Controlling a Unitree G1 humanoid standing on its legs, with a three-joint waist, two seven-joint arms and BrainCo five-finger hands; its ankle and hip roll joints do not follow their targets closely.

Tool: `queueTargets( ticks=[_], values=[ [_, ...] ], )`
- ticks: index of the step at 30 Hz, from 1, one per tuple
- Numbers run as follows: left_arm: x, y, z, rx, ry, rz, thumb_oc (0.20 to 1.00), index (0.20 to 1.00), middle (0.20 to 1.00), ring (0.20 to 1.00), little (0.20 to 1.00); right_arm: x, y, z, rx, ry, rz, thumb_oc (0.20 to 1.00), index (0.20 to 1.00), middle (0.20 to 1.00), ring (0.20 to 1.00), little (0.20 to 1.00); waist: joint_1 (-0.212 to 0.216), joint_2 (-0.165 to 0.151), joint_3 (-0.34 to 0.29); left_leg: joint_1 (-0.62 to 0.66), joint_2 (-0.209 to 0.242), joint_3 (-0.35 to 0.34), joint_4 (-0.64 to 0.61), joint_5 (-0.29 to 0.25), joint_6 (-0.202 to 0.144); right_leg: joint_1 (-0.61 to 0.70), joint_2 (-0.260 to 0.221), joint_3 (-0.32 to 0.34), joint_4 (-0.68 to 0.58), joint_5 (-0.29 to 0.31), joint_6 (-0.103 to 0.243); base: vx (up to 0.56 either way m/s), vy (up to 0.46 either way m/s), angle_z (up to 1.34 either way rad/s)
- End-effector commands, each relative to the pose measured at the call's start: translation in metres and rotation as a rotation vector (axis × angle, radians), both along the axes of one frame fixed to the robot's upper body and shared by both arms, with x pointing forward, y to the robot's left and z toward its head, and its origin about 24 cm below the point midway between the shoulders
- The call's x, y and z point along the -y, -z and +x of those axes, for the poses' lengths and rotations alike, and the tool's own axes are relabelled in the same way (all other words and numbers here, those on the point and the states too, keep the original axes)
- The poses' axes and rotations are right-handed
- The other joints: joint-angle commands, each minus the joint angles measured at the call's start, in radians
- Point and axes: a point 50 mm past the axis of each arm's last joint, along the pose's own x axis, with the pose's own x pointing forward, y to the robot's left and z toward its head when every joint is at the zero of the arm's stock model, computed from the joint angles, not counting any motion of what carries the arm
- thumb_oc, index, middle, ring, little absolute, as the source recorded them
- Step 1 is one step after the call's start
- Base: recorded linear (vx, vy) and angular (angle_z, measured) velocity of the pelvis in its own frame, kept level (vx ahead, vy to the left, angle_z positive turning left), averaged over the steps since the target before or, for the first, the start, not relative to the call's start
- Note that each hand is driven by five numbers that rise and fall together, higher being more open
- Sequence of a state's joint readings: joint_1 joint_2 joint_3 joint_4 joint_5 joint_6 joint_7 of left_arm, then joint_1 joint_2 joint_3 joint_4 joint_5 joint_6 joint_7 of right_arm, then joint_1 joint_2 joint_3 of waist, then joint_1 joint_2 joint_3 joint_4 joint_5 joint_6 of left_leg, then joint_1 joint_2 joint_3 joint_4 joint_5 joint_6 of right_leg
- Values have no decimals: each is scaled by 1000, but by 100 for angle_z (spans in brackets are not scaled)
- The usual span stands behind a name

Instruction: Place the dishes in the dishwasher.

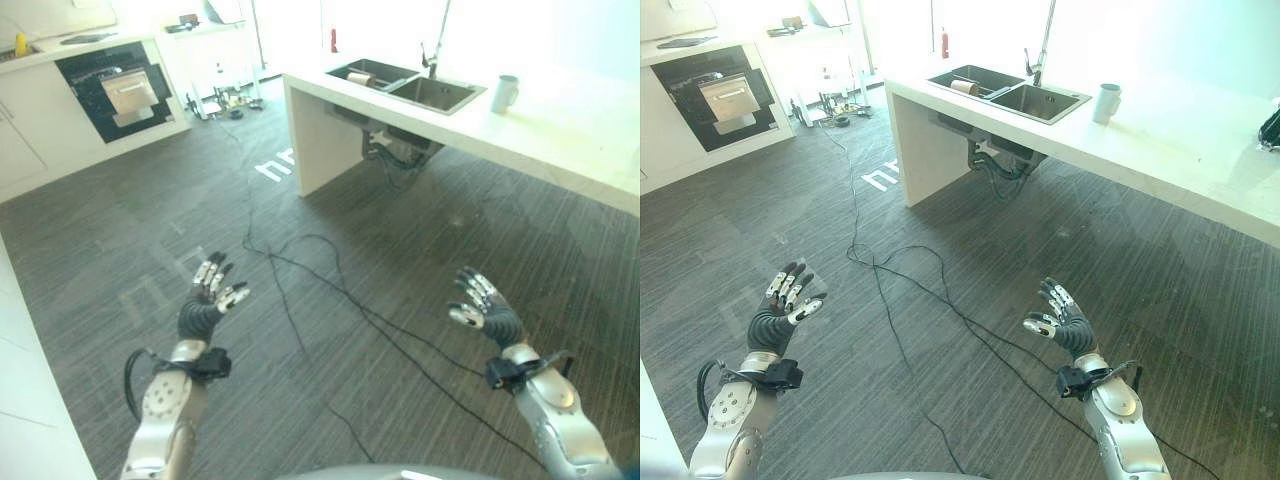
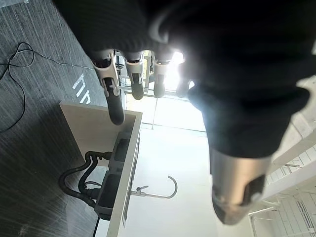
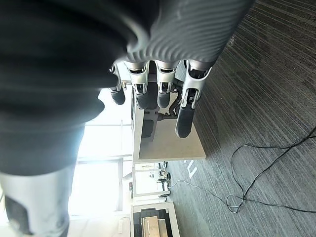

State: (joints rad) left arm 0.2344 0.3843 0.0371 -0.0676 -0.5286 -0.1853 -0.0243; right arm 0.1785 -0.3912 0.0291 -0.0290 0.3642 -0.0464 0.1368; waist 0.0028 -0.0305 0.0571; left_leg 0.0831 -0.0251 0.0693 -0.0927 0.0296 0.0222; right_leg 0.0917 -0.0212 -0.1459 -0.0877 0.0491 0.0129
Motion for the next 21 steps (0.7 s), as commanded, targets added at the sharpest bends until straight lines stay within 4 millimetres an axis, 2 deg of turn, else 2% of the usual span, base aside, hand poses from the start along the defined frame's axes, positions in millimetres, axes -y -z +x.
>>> queueTargets(
  ticks=[1, 9, 17, 19, 21],
  values=[
    [-1, -15, 14, 91, 14, 28, 1000, 1000, 1000, 1000, 1000, -5, -31, 14, 181, -27, -11, 1000, 1000, 1000, 1000, 1000, -13, 6, -11, 38, 70, 28, 5, -91, -56, 15, -59, -6, 0, -45, 98, 0, 0, 0],
    [-6, -24, 15, 149, -41, -8, 1000, 1000, 1000, 1000, 1000, -6, -34, 13, 189, -49, -13, 1000, 1000, 1000, 1000, 1000, -19, 3, -12, 43, 75, 31, 5, -89, -59, 19, -50, -1, 0, -50, 92, 51, -37, 0],
    [-13, -20, 3, 125, -71, -8, 1000, 1000, 1000, 1000, 1000, -1, -37, 7, 191, -73, -36, 1000, 1000, 1000, 1000, 1000, -10, -8, 5, 64, 84, 27, 5, -83, -66, 29, -25, 10, 0, -63, 72, 91, -74, 0],
    [-14, -22, 2, 139, -76, -39, 1000, 1000, 1000, 1000, 1000, 0, -44, 9, 215, -89, -41, 1000, 1000, 1000, 1000, 1000, 0, -23, 34, 30, 82, 29, 106, -72, -81, 38, -29, 7, 0, -58, 59, 75, -118, -2],
    [-13, -26, 5, 169, -63, -29, 1000, 1000, 1000, 1000, 1000, 1, -52, 13, 251, -103, -50, 1000, 1000, 1000, 1000, 1000, 7, -42, 67, -71, 80, 23, 310, -56, -89, 38, -32, -1, 5, -58, 39, 22, -154, -1]
  ],
)
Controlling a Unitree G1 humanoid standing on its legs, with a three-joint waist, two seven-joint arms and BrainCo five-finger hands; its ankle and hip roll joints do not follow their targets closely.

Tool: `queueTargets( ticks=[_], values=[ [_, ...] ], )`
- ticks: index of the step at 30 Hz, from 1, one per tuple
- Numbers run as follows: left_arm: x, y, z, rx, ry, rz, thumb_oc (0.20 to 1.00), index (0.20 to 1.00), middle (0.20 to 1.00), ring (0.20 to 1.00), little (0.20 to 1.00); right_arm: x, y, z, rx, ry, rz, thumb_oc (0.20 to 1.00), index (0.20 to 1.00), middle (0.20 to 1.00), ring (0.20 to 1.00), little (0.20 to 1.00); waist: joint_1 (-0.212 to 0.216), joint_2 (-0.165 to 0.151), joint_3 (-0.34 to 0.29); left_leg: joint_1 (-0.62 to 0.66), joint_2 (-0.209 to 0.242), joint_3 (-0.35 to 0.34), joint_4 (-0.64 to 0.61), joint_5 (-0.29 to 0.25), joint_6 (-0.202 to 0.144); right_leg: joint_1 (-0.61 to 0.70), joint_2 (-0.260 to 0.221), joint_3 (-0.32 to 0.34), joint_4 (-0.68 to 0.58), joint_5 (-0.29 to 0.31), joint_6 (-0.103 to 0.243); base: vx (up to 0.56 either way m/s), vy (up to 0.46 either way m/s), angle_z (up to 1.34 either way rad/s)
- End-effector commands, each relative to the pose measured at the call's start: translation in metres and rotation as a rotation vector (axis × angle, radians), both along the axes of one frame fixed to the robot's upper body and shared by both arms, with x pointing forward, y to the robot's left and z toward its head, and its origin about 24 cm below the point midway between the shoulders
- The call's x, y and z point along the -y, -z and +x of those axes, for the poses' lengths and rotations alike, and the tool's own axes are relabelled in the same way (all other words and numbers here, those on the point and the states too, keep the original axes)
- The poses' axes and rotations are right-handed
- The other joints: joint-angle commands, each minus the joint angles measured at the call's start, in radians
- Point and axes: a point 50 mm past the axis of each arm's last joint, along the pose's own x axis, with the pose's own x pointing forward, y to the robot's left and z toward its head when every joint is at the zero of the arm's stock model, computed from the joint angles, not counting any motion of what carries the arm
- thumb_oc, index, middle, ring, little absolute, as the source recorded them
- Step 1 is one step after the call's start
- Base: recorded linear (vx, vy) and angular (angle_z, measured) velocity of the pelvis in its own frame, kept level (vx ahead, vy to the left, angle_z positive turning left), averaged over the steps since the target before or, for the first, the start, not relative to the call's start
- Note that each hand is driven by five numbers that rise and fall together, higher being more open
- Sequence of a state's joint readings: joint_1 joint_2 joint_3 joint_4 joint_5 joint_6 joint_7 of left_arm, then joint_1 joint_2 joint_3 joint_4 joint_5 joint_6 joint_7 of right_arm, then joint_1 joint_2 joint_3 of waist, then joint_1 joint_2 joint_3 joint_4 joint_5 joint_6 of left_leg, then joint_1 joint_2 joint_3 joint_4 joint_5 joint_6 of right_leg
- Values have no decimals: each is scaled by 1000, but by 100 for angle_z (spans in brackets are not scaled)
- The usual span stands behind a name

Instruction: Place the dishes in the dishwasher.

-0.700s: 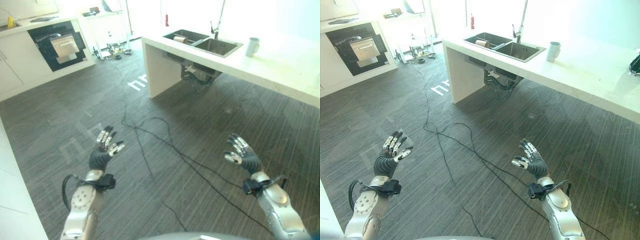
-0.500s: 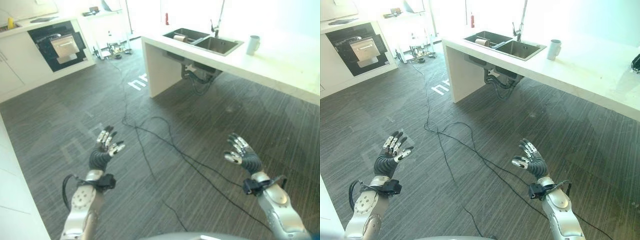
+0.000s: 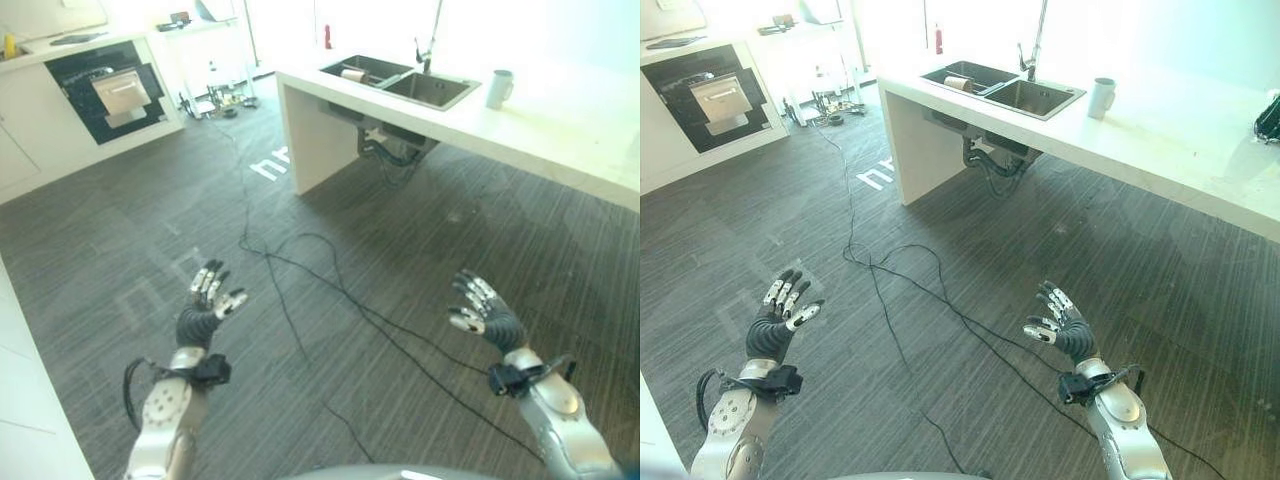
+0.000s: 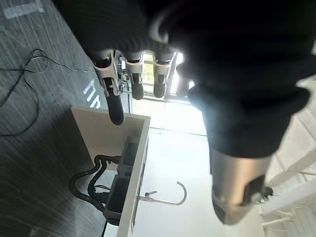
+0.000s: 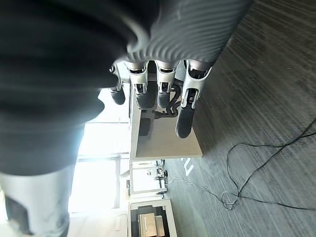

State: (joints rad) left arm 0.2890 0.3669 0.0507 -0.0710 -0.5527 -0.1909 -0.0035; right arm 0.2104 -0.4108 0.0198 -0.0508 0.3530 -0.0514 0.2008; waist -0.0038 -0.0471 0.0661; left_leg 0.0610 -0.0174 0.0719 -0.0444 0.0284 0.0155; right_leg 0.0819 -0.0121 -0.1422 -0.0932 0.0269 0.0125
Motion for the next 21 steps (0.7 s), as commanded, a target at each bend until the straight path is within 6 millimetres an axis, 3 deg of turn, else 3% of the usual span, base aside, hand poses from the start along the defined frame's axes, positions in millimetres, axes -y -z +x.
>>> queueTargets(
  ticks=[1, 2, 4, 6, 8, 9, 13, 15, 16, 18, 19, 20, 21],
  values=[
    [-7, -37, 19, 220, -6, 16, 1000, 1000, 1000, 1000, 1000, -1, -55, 22, 269, -56, -21, 1000, 1000, 1000, 1000, 1000, 15, -37, 74, -97, 71, 24, 374, -43, -83, 46, -45, -6, 17, -39, 26, 44, -192, 16],
    [-7, -40, 19, 238, -8, 12, 1000, 1000, 1000, 1000, 1000, -1, -58, 23, 284, -77, -24, 1000, 1000, 1000, 1000, 1000, 21, -47, 99, -187, 67, 9, 540, -18, -86, 45, -49, -6, 33, -45, 9, 72, -139, 21],
    [-7, -41, 16, 248, -10, 6, 1000, 1000, 1000, 1000, 1000, -3, -60, 23, 293, -91, -28, 1000, 1000, 1000, 1000, 1000, 27, -44, 117, -257, 82, 3, 597, 2, -86, 47, -41, -2, 47, -52, -1, 144, -19, 10],
    [-5, -39, 14, 237, 9, 10, 1000, 1000, 1000, 1000, 1000, -5, -60, 23, 291, -82, -25, 1000, 1000, 1000, 1000, 1000, 39, -33, 126, -244, 131, 57, 391, 27, -96, 81, -30, -3, 28, -68, 18, 299, 123, -14],
    [-3, -38, 10, 227, 24, 31, 1000, 1000, 1000, 1000, 1000, -4, -61, 22, 288, -87, -28, 1000, 1000, 1000, 1000, 1000, 47, -6, 120, -201, 166, 96, 155, 89, -118, 120, -23, -5, 10, -89, 39, 553, 324, -14],
    [-6, -36, 4, 218, 6, 3, 1000, 1000, 1000, 1000, 1000, 1, -61, 18, 288, -117, -52, 1000, 1000, 1000, 1000, 1000, 61, 31, 116, -220, 204, 72, -43, 200, -152, 186, -7, 22, 6, -137, 41, 702, 454, 2],
    [-6, -32, 2, 217, -21, -21, 1000, 1000, 1000, 1000, 1000, 1, -61, 18, 294, -126, -72, 1000, 1000, 1000, 1000, 1000, 67, 35, 109, -230, 200, 75, -43, 182, -144, 234, -22, 44, 20, -178, 43, 461, 355, -20],
    [-7, -34, 7, 216, -1, -6, 1000, 1000, 1000, 1000, 1000, 3, -63, 16, 289, -105, -28, 1000, 1000, 1000, 1000, 1000, 72, 27, 93, -204, 176, 103, -31, 130, -112, 245, -72, 17, 85, -206, 85, 502, 360, -28],
    [-8, -36, 10, 208, 29, 2, 1000, 1000, 1000, 1000, 1000, 2, -62, 12, 285, -85, 12, 1000, 1000, 1000, 1000, 1000, 85, 12, 75, -194, 146, 94, -29, 107, -91, 253, -109, -8, 129, -199, 123, 496, 311, -18],
    [-7, -38, 12, 207, 75, 8, 1000, 1000, 1000, 1000, 1000, -2, -62, 8, 289, -66, 37, 1000, 1000, 1000, 1000, 1000, 92, -14, 57, -165, 96, 76, -36, 79, -54, 222, -162, -28, 242, -113, 175, 436, 320, 4],
    [-4, -39, 13, 208, 108, 8, 1000, 1000, 1000, 1000, 1000, -7, -63, 9, 301, -57, 36, 1000, 1000, 1000, 1000, 1000, 97, -16, 49, -131, 64, 51, -43, 60, -31, 169, -195, -35, 372, -19, 192, 387, 357, 33],
    [-2, -40, 15, 208, 130, 12, 1000, 1000, 1000, 1000, 1000, -9, -63, 9, 310, -45, 33, 1000, 1000, 1000, 1000, 1000, 103, -7, 42, -121, 52, 34, -43, 50, -19, 140, -207, -32, 452, 27, 192, 472, 462, 54],
    [2, -41, 17, 199, 161, 28, 1000, 1000, 1000, 1000, 1000, -12, -61, 10, 315, -24, 33, 1000, 1000, 1000, 1000, 1000, 106, 14, 35, -94, 30, 3, -43, 29, 4, 88, -222, -24, 639, 88, 185, 375, 380, 76]
  ],
)
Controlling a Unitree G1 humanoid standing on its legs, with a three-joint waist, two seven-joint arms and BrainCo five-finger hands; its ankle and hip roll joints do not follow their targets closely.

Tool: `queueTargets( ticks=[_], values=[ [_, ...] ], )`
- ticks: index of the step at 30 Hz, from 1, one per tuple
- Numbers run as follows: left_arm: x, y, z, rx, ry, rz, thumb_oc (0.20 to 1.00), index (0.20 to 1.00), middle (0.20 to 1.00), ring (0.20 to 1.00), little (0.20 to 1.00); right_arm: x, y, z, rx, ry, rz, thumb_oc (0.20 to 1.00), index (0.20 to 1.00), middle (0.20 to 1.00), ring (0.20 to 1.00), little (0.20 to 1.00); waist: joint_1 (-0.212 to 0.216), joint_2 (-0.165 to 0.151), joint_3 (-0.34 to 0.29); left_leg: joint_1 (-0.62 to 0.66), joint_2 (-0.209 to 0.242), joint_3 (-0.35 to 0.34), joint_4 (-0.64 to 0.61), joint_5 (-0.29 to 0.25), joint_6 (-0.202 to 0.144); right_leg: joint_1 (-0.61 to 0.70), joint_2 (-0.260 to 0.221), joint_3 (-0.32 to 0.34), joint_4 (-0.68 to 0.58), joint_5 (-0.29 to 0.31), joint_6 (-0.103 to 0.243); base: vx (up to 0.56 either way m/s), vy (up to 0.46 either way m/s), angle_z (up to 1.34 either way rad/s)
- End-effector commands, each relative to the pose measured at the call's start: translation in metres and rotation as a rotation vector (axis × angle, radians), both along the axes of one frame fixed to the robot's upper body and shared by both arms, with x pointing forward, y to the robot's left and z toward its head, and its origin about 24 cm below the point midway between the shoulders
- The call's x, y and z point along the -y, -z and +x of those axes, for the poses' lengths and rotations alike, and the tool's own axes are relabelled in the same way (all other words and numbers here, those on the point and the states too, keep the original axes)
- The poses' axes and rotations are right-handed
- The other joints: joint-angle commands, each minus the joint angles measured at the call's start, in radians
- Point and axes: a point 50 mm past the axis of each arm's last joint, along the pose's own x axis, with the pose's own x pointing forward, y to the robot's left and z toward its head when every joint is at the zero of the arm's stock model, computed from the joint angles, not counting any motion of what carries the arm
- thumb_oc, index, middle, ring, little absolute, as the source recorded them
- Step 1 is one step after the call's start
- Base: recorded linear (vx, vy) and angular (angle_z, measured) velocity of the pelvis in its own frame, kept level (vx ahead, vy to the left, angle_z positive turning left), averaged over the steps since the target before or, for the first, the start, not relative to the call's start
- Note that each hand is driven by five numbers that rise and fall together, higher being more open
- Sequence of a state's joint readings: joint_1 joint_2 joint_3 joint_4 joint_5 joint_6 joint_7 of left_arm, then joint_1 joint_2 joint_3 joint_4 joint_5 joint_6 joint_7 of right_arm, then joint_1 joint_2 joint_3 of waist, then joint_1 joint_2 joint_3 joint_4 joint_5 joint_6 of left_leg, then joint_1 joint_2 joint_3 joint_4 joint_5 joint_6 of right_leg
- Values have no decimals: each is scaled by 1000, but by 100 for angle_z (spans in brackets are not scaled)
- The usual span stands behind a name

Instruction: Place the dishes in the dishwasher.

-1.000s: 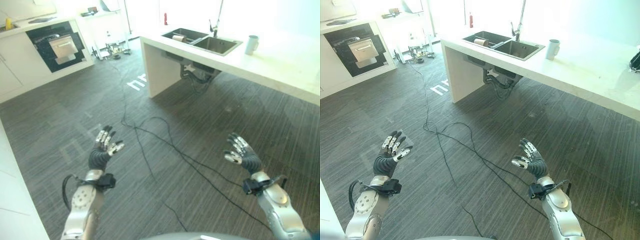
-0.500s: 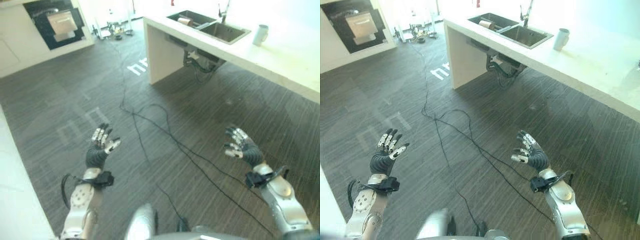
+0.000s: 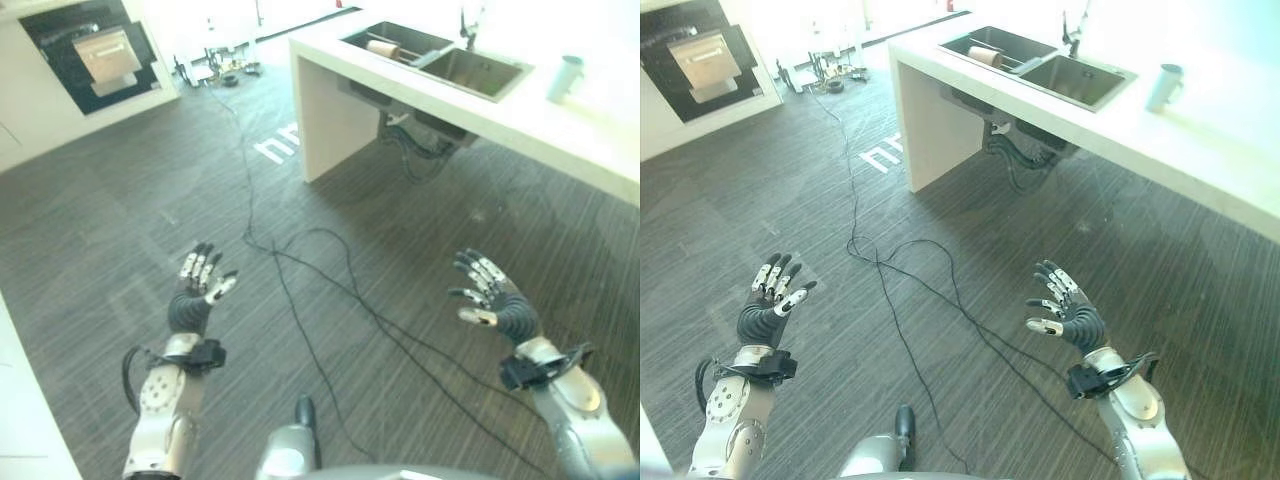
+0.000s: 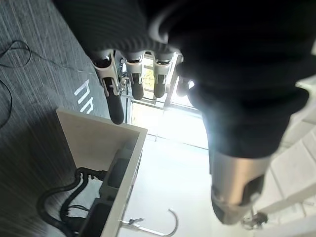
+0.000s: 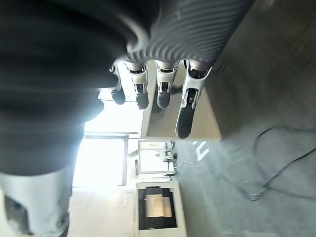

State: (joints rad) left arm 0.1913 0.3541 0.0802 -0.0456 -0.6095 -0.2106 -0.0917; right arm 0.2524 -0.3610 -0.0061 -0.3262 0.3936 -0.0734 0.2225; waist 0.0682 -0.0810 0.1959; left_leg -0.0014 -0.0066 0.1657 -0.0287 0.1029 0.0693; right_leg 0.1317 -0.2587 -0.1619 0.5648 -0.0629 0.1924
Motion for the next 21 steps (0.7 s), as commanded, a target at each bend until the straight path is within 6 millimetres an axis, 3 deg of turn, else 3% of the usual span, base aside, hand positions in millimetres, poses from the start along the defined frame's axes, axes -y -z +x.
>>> queueTargets(
  ticks=[1, 3, 6, 8, 9, 10, 12, 15, 19, 20, 21],
  values=[
    [2, -24, -3, 77, 97, 92, 1000, 1000, 1000, 1000, 1000, 9, -8, 15, 67, 66, -47, 1000, 1000, 1000, 1000, 1000, 32, 57, -95, -18, 11, -100, -59, -54, -42, -8, 19, 4, 57, 192, 1, 378, 393, 90],
    [4, -23, -2, 67, 75, 96, 1000, 1000, 1000, 1000, 1000, 1, -5, 19, 64, 50, -66, 1000, 1000, 1000, 1000, 1000, 11, 93, -87, 40, 8, -92, -59, -84, -24, -188, -3, -8, 174, 178, -42, 315, 309, 52],
    [0, -23, -2, 59, 65, 22, 1000, 1000, 1000, 1000, 1000, 1, -5, 20, 60, 37, -76, 1000, 1000, 1000, 1000, 1000, 9, 86, -81, 57, -2, -79, -59, -92, -28, -224, 15, -71, 44, 112, -65, 308, 68, -16],
    [-1, -24, -4, 66, 71, 31, 1000, 1000, 1000, 1000, 1000, 10, -3, 17, 52, 47, -55, 1000, 1000, 1000, 1000, 1000, -16, 59, -56, 104, -15, -91, -59, -131, -39, -238, 69, -143, -198, 130, -55, 474, -115, 18],
    [1, -23, -4, 62, 84, 37, 1000, 1000, 1000, 1000, 1000, 17, -3, 14, 49, 65, -57, 1000, 1000, 1000, 1000, 1000, -42, 40, -45, 128, -27, -105, -59, -150, -42, -247, 107, -117, -335, 142, -46, 779, -185, 104],
    [9, -19, -3, 50, 123, 30, 1000, 1000, 1000, 1000, 1000, 27, -2, 8, 40, 108, -64, 1000, 1000, 1000, 1000, 1000, -95, 31, -27, 182, -41, -155, -59, -189, -39, -279, 142, -32, -518, 196, -27, 662, -142, 157],
    [14, -17, -4, 45, 142, 26, 1000, 1000, 1000, 1000, 1000, 30, -2, 5, 38, 124, -65, 1000, 1000, 1000, 1000, 1000, -115, 34, -23, 211, -42, -185, -59, -205, -41, -310, 146, -17, -611, 235, -19, 548, -115, 163],
    [14, -18, -7, 50, 150, 33, 1000, 1000, 1000, 1000, 1000, 32, -5, 6, 41, 131, -77, 1000, 1000, 1000, 1000, 1000, -126, 35, -23, 287, -42, -197, -59, -265, -32, -348, 139, -74, -638, 263, -20, 574, -156, 95],
    [15, -22, -3, 61, 146, 30, 1000, 1000, 1000, 1000, 1000, 35, -11, 7, 57, 125, -114, 1000, 1000, 1000, 1000, 1000, -145, 37, -63, 360, -32, -188, -47, -321, -41, -306, 141, -86, -626, 274, -32, 478, -162, -6],
    [15, -22, -2, 60, 144, 30, 1000, 1000, 1000, 1000, 1000, 35, -13, 8, 63, 123, -127, 1000, 1000, 1000, 1000, 1000, -150, 39, -74, 373, -24, -178, -35, -330, -48, -302, 147, -88, -632, 273, -37, 482, -209, 30],
    [15, -22, -3, 54, 139, 25, 1000, 1000, 1000, 1000, 1000, 35, -15, 8, 67, 124, -141, 1000, 1000, 1000, 1000, 1000, -157, 49, -89, 378, -7, -166, -6, -302, -67, -286, 158, -85, -627, 266, -52, 450, -219, 3]
  ],
)
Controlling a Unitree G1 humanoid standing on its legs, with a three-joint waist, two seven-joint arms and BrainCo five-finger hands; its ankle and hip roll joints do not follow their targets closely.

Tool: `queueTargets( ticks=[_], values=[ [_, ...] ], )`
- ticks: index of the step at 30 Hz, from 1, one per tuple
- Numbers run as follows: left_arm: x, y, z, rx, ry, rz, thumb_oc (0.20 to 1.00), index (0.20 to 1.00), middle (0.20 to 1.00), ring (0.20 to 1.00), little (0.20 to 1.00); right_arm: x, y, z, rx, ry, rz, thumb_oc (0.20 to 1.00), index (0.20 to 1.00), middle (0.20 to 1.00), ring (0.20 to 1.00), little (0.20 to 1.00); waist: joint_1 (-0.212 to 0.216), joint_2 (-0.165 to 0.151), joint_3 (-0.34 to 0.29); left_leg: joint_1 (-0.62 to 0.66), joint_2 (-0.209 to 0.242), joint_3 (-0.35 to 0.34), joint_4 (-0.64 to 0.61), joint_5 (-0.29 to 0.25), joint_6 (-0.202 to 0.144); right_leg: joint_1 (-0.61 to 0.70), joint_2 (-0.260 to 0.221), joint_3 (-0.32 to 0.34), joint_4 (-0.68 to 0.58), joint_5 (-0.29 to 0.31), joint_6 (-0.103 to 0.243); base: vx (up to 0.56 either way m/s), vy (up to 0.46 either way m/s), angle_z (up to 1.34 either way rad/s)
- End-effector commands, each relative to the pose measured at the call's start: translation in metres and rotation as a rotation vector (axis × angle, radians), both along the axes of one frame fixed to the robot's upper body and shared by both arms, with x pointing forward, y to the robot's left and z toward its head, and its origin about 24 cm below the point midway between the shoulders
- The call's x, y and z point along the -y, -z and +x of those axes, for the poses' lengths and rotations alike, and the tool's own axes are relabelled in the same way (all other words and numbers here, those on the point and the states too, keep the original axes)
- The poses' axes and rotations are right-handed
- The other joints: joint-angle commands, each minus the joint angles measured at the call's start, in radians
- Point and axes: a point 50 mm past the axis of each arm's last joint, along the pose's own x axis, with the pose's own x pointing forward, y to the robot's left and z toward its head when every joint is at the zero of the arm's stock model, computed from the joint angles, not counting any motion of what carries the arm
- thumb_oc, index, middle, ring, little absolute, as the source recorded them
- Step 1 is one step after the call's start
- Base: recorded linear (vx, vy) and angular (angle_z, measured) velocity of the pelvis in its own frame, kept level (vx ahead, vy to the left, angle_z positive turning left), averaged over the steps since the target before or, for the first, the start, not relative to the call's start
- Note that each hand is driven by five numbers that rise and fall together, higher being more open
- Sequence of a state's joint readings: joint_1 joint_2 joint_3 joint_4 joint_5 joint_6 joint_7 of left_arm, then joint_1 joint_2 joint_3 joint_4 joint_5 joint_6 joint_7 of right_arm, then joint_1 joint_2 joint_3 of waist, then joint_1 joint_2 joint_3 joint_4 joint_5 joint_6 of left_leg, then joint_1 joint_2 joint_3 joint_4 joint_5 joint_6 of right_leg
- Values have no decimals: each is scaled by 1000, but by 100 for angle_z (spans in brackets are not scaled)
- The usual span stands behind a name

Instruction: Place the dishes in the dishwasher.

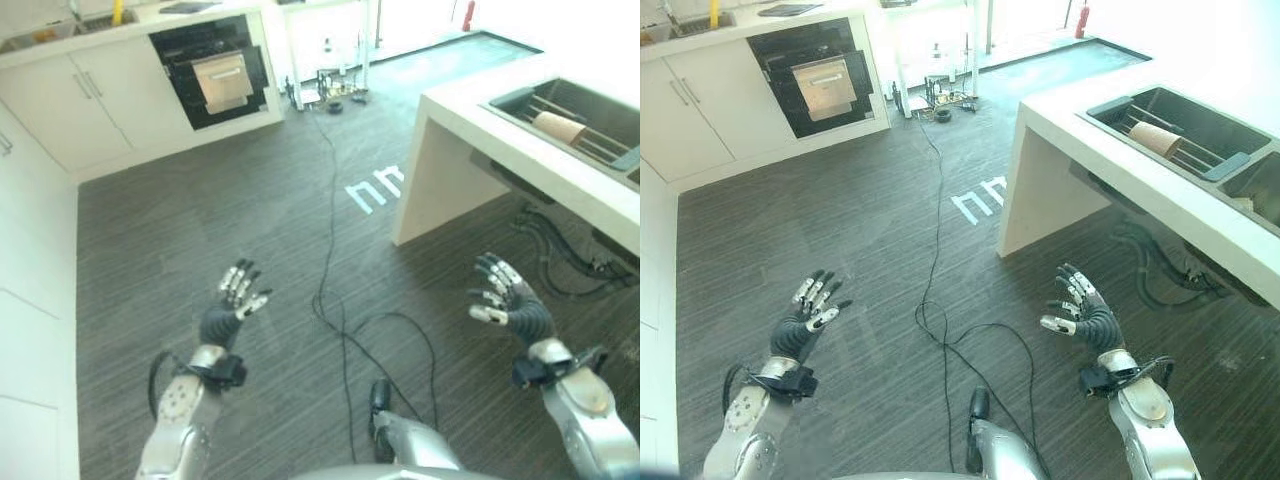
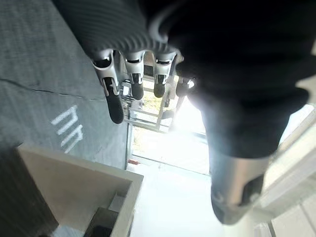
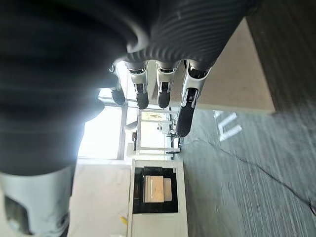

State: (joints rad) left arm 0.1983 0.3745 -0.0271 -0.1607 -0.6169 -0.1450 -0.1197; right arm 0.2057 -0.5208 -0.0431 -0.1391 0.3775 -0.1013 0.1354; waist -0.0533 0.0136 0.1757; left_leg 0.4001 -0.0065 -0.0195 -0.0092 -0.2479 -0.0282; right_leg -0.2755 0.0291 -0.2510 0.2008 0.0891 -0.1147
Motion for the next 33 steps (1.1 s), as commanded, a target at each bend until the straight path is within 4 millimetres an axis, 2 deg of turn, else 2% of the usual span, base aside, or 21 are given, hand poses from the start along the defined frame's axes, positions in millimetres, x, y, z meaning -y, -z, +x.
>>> queueTargets(
  ticks=[1, 2, 3, 4, 6, 7, 8, 9, 10, 12, 13, 14, 17, 18, 20, 22, 23, 24, 29, 32, 33],
  values=[
    [-18, -11, -5, 45, -50, 15, 1000, 1000, 1000, 1000, 1000, -10, -31, -2, 159, -39, 6, 1000, 1000, 1000, 1000, 1000, -41, -29, -79, -21, 22, 34, 42, 118, -4, 146, -106, 3, -263, 97, 234, 395, -218, -9],
    [-17, -11, -6, 47, -49, 4, 1000, 1000, 1000, 1000, 1000, -9, -35, -1, 174, -42, -4, 1000, 1000, 1000, 1000, 1000, -46, -29, -88, -42, 37, 40, 122, 203, -31, 164, -96, 9, -266, 83, 216, 367, -242, -35],
    [-14, -11, -6, 48, -36, -7, 1000, 1000, 1000, 1000, 1000, -8, -40, 0, 195, -47, -16, 1000, 1000, 1000, 1000, 1000, -47, -32, -92, -87, 54, 40, 258, 288, -62, 192, -84, 27, -269, 59, 193, 350, -252, -44],
    [-10, -10, -6, 46, -24, -15, 1000, 1000, 1000, 1000, 1000, -8, -44, 1, 214, -50, -31, 1000, 1000, 1000, 1000, 1000, -38, -39, -85, -174, 55, 45, 430, 335, -83, 229, -78, 51, -272, 35, 176, 380, -259, -61],
    [-4, -8, -8, 48, -13, -14, 1000, 1000, 1000, 1000, 1000, -5, -51, 2, 237, -58, -48, 1000, 1000, 1000, 1000, 1000, -22, -79, -70, -363, 6, 33, 716, 359, -85, 274, -98, 107, -271, 8, 149, 362, -203, -101],
    [-1, -9, -6, 62, 7, 12, 1000, 1000, 1000, 1000, 1000, -1, -58, 4, 266, -35, -75, 1000, 1000, 1000, 1000, 1000, 9, -122, -42, -623, -9, 28, 897, 314, -43, 334, -113, 146, -276, -11, 138, 394, -122, -127],
    [-2, -11, -6, 71, 13, 22, 1000, 1000, 1000, 1000, 1000, 1, -63, 6, 283, -25, -80, 1000, 1000, 1000, 1000, 1000, 28, -130, -30, -686, -8, 24, 852, 302, -25, 353, -107, 162, -280, -19, 139, 393, -54, -133],
    [-3, -13, -6, 74, 14, 24, 1000, 1000, 1000, 1000, 1000, 2, -67, 8, 294, -23, -74, 1000, 1000, 1000, 1000, 1000, 38, -127, -26, -684, 5, 27, 785, 296, -21, 361, -96, 173, -281, -28, 143, 414, 73, -84],
    [-6, -15, -8, 76, 11, 25, 1000, 1000, 1000, 1000, 1000, 3, -72, 9, 307, -23, -71, 1000, 1000, 1000, 1000, 1000, 48, -120, -24, -630, 39, 40, 601, 306, -24, 378, -83, 192, -282, -45, 153, 464, 157, -110],
    [-13, -15, -13, 77, -5, 28, 1000, 1000, 1000, 1000, 1000, 3, -76, 9, 321, -31, -89, 1000, 1000, 1000, 1000, 1000, 63, -95, -21, -558, 64, 15, 278, 350, -37, 406, -62, 249, -287, -66, 174, 592, 327, -163],
    [-19, -18, -20, 104, -42, 38, 1000, 1000, 1000, 1000, 1000, 2, -85, 7, 358, -71, -126, 1000, 1000, 1000, 1000, 1000, 89, -60, -26, -524, 74, -90, -36, 400, -61, 441, -41, 329, -288, -105, 185, 590, 457, -183],
    [-18, -20, -20, 124, -36, 40, 1000, 1000, 1000, 1000, 1000, 2, -88, 5, 381, -74, -132, 1000, 1000, 1000, 1000, 1000, 94, -55, -24, -532, 76, -91, -48, 418, -69, 464, -44, 345, -288, -120, 184, 500, 451, -176],
    [-10, -28, -7, 188, -13, 67, 1000, 1000, 1000, 1000, 1000, -3, -102, 10, 446, -75, -138, 1000, 1000, 1000, 1000, 1000, 89, -49, -44, -499, 81, -75, -78, 362, -52, 472, -88, 322, -288, -136, 212, 173, 366, -125],
    [-8, -46, 9, 252, 12, 92, 1000, 1000, 1000, 1000, 1000, -2, -112, 7, 477, -47, -114, 1000, 1000, 1000, 1000, 1000, 66, -47, -69, -443, 63, -79, -78, 320, -36, 485, -127, 294, -256, -151, 244, 247, 470, -49],
    [-6, -60, 13, 326, 40, 133, 1000, 1000, 1000, 1000, 1000, -1, -115, 2, 499, -28, -84, 1000, 1000, 1000, 1000, 1000, 57, -47, -82, -426, 55, -70, -78, 306, -23, 467, -148, 280, -202, -153, 259, 193, 302, -8],
    [-6, -73, 13, 396, 50, 173, 1000, 1000, 1000, 1000, 1000, -1, -113, -2, 510, -17, -79, 1000, 1000, 1000, 1000, 1000, 51, -50, -89, -414, 41, -74, -78, 296, -8, 438, -163, 273, -156, -133, 271, 144, 199, 20],
    [-7, -88, 10, 476, 59, 204, 1000, 1000, 1000, 1000, 1000, 1, -110, -5, 506, 7, -82, 1000, 1000, 1000, 1000, 1000, 47, -52, -98, -400, 28, -64, -78, 282, 7, 419, -173, 261, -132, -122, 275, 153, 209, 4],
    [-6, -93, 8, 506, 58, 214, 1000, 1000, 1000, 1000, 1000, 2, -109, -5, 504, 11, -79, 1000, 1000, 1000, 1000, 1000, 46, -53, -101, -396, 23, -59, -78, 278, 12, 411, -178, 254, -124, -114, 279, 144, 198, 8],
    [5, -122, -3, 692, 101, 326, 1000, 1000, 1000, 1000, 1000, 1, -111, -5, 505, 1, -62, 1000, 1000, 1000, 1000, 1000, 49, -57, -102, -370, 19, -17, -78, 254, 23, 383, -199, 207, -113, -71, 283, 71, 85, -12],
    [13, -130, -8, 764, 123, 422, 1000, 1000, 1000, 1000, 1000, -4, -112, -2, 505, -18, -49, 1000, 1000, 1000, 1000, 1000, 56, -59, -95, -360, 27, 6, -78, 242, 24, 369, -213, 165, -116, -50, 288, 9, -8, -47],
    [13, -133, -9, 777, 124, 440, 1000, 1000, 1000, 1000, 1000, -4, -112, -1, 505, -23, -49, 1000, 1000, 1000, 1000, 1000, 60, -59, -94, -358, 31, 11, -78, 237, 24, 371, -215, 160, -134, -59, 291, -8, -83, -46]
  ],
)
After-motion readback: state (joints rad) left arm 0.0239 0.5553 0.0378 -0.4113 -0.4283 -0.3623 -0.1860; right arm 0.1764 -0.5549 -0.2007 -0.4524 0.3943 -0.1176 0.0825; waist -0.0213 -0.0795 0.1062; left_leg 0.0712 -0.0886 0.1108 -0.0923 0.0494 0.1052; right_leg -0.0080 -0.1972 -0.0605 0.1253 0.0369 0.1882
